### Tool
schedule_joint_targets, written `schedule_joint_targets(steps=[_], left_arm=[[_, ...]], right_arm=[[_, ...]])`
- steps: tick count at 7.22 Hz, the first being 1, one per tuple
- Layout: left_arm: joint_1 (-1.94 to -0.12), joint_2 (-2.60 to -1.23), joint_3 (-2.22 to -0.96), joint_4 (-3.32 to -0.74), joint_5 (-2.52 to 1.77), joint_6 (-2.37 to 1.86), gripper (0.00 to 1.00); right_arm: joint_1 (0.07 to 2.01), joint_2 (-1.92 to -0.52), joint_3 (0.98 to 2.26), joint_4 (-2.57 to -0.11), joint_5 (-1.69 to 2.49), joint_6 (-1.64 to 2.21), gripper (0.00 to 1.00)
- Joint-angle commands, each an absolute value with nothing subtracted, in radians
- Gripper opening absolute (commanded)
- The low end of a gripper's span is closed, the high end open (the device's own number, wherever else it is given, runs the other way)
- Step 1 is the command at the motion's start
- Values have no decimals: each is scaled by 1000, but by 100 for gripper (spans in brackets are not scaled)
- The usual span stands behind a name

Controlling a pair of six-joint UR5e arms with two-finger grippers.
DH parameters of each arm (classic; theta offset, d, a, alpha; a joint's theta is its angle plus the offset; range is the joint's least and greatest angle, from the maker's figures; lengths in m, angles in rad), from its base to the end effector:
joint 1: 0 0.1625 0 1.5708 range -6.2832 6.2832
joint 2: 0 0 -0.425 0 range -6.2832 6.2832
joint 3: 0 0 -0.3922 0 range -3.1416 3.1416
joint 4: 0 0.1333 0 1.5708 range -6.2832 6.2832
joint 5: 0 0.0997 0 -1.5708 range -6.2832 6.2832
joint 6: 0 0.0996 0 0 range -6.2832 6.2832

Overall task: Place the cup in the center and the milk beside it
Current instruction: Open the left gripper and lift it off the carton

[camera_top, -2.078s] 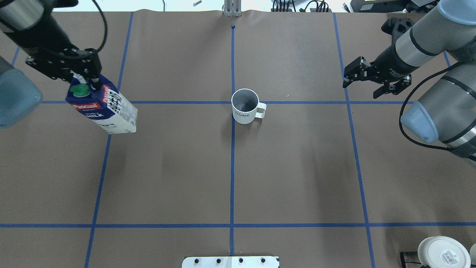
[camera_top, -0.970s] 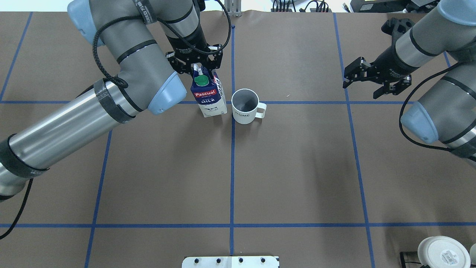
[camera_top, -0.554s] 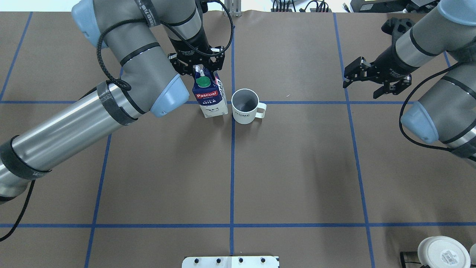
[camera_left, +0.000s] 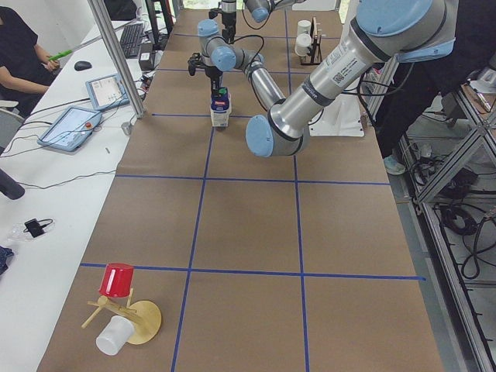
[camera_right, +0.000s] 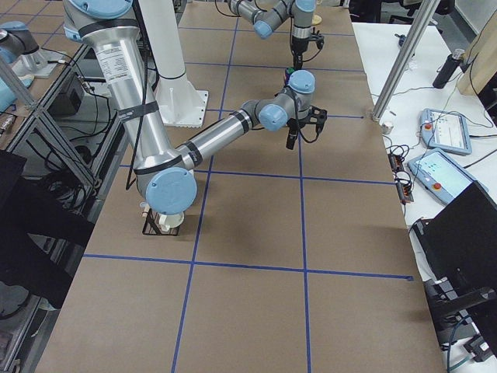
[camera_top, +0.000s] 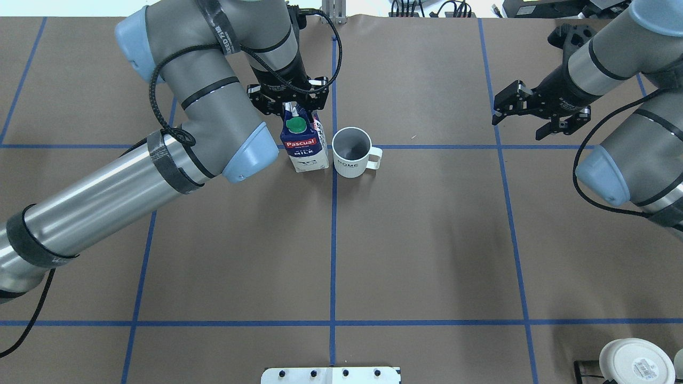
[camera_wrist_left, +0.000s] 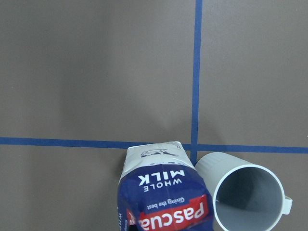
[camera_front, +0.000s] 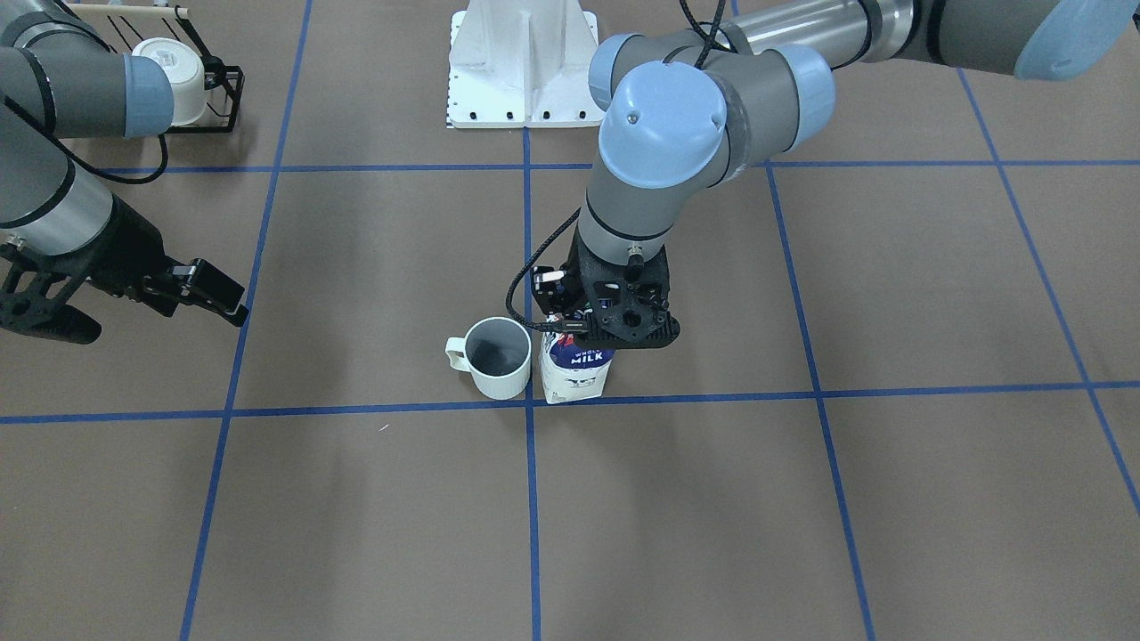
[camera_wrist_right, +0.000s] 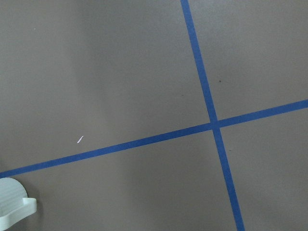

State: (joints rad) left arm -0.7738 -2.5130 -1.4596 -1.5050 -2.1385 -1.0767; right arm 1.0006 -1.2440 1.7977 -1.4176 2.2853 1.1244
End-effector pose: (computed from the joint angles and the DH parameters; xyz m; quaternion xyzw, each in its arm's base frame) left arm 0.4723 -0.5730 0.1142 0.0030 0.4426 -0.0206 0.8965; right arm -0.2637 -0.5373 0.3512 -0.0312 -0.4602 0.1240 0.8785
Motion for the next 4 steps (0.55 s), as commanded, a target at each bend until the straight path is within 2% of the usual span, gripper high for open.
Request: schedule_joint_targets(steps=[1, 4], left_arm=[[-775, -2507, -1492, -1503, -2135, -1068, 98], [-810, -2427, -1607, -1505, -2146, -1063, 98]], right_arm=[[1002, -1256, 1818, -1410, 2283, 1124, 100], [1009, -1263, 1836, -1404, 2194, 1127, 100]])
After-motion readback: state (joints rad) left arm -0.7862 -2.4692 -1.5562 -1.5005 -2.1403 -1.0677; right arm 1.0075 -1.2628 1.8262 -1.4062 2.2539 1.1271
